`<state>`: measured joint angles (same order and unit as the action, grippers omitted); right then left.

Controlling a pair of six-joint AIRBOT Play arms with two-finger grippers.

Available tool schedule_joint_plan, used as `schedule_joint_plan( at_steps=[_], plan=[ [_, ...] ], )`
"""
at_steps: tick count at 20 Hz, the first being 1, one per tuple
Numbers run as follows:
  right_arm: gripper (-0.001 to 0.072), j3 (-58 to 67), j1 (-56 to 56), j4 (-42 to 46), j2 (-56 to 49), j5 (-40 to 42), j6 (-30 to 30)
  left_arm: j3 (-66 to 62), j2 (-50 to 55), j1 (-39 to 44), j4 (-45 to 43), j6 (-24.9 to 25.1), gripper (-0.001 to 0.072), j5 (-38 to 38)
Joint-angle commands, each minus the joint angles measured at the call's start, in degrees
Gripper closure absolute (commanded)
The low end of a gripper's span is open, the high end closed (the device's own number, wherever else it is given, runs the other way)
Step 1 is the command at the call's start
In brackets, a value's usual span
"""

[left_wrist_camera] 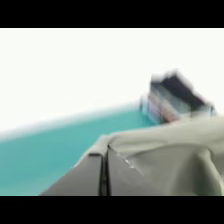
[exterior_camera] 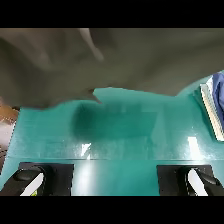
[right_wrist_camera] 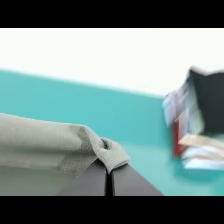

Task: Fold the shirts.

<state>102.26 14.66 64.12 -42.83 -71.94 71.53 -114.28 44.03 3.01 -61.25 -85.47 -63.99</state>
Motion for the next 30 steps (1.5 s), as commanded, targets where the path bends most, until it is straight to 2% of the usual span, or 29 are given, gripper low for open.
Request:
schedule_joint_plan(
  at_steps=[1, 5, 11, 13, 16, 18, 23, 25, 27, 30],
  plan=[
    [0.0696, 12.90, 0.00, 5.09, -2.73, -3.96, 2.21, -8.37, 0.02, -0.07, -0.57, -0.04, 0.0682, 3.65],
    [0.0696, 18.78, -0.02, 4.52, -12.15, -15.37, 4.57, -2.45, 3.76, -0.07, -1.55, -0.09, 0.0681, -2.36],
    [0.0696, 1.92, -0.04, 2.97, -26.27, -20.44, 4.55, 6.73, 24.39, -0.07, -2.58, 0.00, 0.0680, -20.50],
    [0.0696, -2.82, -0.13, 2.97, -31.76, -20.98, 4.55, 8.66, 33.38, -0.07, -2.58, 0.00, 0.0679, -23.63],
    [0.0696, -7.02, -2.62, 3.13, -39.67, -18.67, 4.50, 9.53, 45.33, -0.07, -2.49, -0.02, 0.0679, -22.18],
    [0.0696, -7.17, -4.94, 3.48, -45.09, -14.12, 4.50, 9.53, 51.69, -0.07, -2.51, 0.02, 0.0679, -17.86],
    [0.0696, 2.64, -9.14, 3.43, -56.61, -4.42, 4.52, 9.53, 57.05, -0.07, -2.60, 1.95, 0.0679, 3.93],
    [0.0696, 7.23, -10.10, 3.50, -59.21, -2.84, 4.55, 9.53, 57.02, -0.07, -2.60, 1.97, 0.0679, 8.76],
    [0.0696, 11.23, -10.49, 3.52, -60.98, -3.21, 4.55, 9.53, 57.02, -0.07, -3.19, 3.74, 0.0679, 8.68],
    [0.0696, 12.70, -10.49, 3.65, -61.11, -4.39, 4.52, 9.53, 56.72, -0.07, -5.77, 5.99, 0.0680, 2.62]
  ],
)
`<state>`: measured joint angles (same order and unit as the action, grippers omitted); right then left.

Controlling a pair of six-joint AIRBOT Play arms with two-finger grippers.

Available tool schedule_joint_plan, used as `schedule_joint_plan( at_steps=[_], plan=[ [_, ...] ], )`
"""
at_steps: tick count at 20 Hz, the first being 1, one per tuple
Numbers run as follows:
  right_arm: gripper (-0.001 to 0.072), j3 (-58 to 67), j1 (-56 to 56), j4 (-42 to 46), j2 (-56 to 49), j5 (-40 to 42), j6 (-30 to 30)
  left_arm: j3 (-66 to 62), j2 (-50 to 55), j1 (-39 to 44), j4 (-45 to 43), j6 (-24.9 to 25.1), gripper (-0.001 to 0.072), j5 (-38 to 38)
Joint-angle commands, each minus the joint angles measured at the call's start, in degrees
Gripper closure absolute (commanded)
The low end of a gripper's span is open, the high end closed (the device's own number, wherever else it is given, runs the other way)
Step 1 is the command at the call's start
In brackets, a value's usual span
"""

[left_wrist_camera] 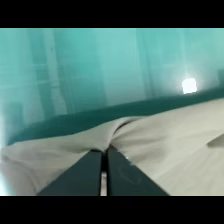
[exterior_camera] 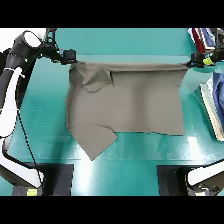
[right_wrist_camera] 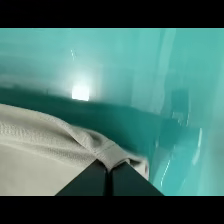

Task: Fold the shirts.

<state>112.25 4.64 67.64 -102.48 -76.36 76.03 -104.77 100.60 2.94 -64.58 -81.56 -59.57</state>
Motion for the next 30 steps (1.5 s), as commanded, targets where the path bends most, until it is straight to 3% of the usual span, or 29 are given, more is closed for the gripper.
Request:
schedule_joint_plan(
  at_steps=[1, 4, 7, 11, 14, 16, 17, 18, 20, 24, 30],
  plan=[
    [0.0697, 2.71, -0.46, 0.70, -1.46, -1.49, 0.02, 0.02, 0.04, -0.02, -4.17, 1.95, 0.0681, -5.01],
    [0.0697, 1.09, -1.31, 7.52, -1.05, -6.69, -0.04, 0.04, 0.04, 0.00, -7.72, 1.92, 0.0682, -16.35],
    [0.0697, -6.99, -1.46, 8.90, 1.66, -5.35, -0.17, 1.05, 0.04, 0.00, -7.96, 1.88, 0.0682, -21.51],
    [0.0696, -20.06, -2.97, 8.98, 6.43, 0.31, -0.20, 7.30, 0.04, 0.42, -7.69, 1.88, 0.0682, -21.77],
    [0.0695, -26.73, -4.39, 8.85, 8.55, 5.25, -0.11, 13.73, 0.04, 0.92, -7.13, 1.73, 0.0679, -17.90],
    [0.0691, -29.05, -5.03, 8.46, 9.11, 6.12, 0.72, 16.46, 0.04, 0.90, -7.41, -2.62, 0.0675, -16.20],
    [0.0530, -29.16, -5.01, 8.41, 9.05, 5.31, 2.10, 16.87, 0.04, 0.90, -7.80, -3.30, 0.0467, -16.33],
    [0.0275, -29.07, -5.01, 8.37, 9.07, 4.63, 2.73, 16.76, -0.02, 0.87, -8.00, -3.67, 0.0179, -16.98],
    [0.0244, -29.05, -3.96, 8.37, 10.29, 2.99, 3.08, 16.37, -1.36, 0.83, -9.44, -3.58, 0.0225, -19.17],
    [0.0265, -32.44, -0.24, 8.37, 18.43, 0.22, 3.02, 19.54, -10.88, 0.83, -16.06, -3.61, 0.0224, -22.53],
    [0.0265, -45.88, 3.72, 8.35, 32.11, 0.98, 1.92, 50.29, -31.12, 0.85, -9.11, -6.73, 0.0224, -17.90]
  ],
)
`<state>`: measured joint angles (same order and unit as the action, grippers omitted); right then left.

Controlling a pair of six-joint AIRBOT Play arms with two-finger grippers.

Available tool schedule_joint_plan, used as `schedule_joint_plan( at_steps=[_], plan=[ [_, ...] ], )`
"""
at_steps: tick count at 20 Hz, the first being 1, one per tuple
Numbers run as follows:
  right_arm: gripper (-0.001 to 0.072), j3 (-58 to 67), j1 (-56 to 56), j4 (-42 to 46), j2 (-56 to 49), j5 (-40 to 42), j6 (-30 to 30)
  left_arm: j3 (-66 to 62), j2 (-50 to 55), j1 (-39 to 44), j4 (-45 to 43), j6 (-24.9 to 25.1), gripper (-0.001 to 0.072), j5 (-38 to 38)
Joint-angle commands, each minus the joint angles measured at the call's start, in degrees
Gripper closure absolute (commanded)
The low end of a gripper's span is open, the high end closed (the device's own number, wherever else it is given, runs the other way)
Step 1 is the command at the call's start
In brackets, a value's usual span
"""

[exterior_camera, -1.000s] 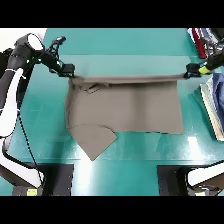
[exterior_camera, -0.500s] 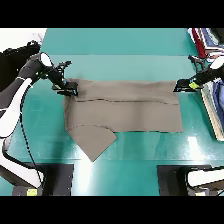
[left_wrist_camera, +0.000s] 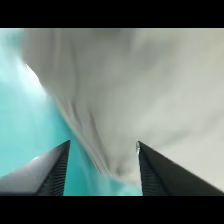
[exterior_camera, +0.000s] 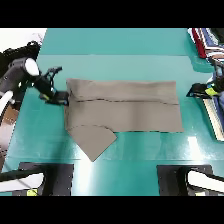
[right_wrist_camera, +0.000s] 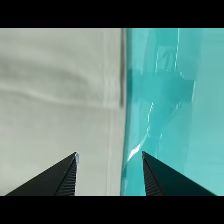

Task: Fold the shirts.

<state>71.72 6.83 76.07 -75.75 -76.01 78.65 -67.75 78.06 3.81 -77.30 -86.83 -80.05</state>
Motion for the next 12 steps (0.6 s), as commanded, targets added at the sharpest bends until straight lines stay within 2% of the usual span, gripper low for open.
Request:
schedule_joint_plan(
  at_steps=[1, 5, 8, 12],
  plan=[
    [0.0265, -6.88, 1.88, -0.07, 6.62, 1.09, -0.70, 18.40, -11.32, -0.02, 5.88, -1.77, 0.0224, 3.19],
    [0.0265, -9.73, 1.79, -0.17, 9.33, 1.03, -0.72, 34.42, -21.55, -0.02, 13.97, -3.85, 0.0225, 7.19],
    [0.0265, -9.68, 1.51, -2.82, 9.90, 1.46, -0.85, 40.19, -25.29, -0.02, 16.65, -4.85, 0.0224, 9.29],
    [0.0266, -9.66, 1.51, -7.04, 9.84, 2.05, -1.18, 43.78, -25.44, 0.17, 23.06, -4.24, 0.0225, 17.66]
  ],
)
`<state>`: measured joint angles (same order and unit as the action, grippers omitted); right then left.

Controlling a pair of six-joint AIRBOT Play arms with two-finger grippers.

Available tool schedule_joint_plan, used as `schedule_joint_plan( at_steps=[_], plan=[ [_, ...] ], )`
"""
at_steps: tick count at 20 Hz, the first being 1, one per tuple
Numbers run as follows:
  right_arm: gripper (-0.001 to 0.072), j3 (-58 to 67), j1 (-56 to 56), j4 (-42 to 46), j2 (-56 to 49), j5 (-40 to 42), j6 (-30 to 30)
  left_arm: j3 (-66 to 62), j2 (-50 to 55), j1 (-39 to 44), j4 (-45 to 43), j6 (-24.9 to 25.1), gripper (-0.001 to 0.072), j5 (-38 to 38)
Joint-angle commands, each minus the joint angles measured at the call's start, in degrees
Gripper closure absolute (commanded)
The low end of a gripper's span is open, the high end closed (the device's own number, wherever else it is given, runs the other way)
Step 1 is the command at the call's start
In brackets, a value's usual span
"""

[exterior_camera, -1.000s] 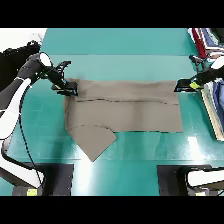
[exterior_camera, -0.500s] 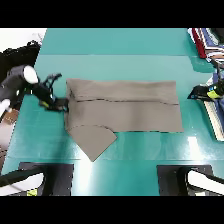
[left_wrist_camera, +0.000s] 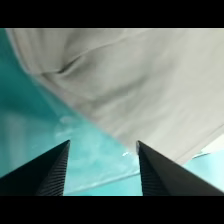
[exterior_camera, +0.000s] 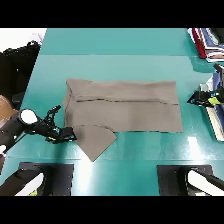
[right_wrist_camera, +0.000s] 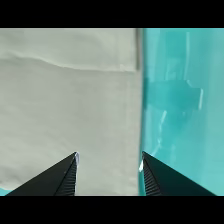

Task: Fold the shirts.

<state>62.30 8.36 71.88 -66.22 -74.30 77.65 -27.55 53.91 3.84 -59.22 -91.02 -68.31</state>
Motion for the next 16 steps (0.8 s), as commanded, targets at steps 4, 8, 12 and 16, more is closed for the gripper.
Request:
schedule_joint_plan(
  at_steps=[4, 8, 12, 16],
  plan=[
    [0.0282, -0.26, -0.02, -3.41, 0.33, -0.07, -0.15, 4.35, -1.29, 5.62, 7.50, -0.09, 0.0226, 13.79],
    [0.0282, -0.28, 1.46, -3.13, 0.33, -4.79, -0.79, 4.20, -1.31, 7.41, 8.70, -0.02, 0.0605, 14.19],
    [0.0282, -5.90, 7.61, -2.78, 2.47, -6.93, -0.76, 3.61, -1.36, 7.43, 9.01, 1.46, 0.0680, 10.95],
    [0.0255, -19.43, 15.17, -2.93, 4.39, -6.67, -0.79, 2.01, -1.36, 7.43, 8.87, 2.58, 0.0680, 10.51]
  ],
)
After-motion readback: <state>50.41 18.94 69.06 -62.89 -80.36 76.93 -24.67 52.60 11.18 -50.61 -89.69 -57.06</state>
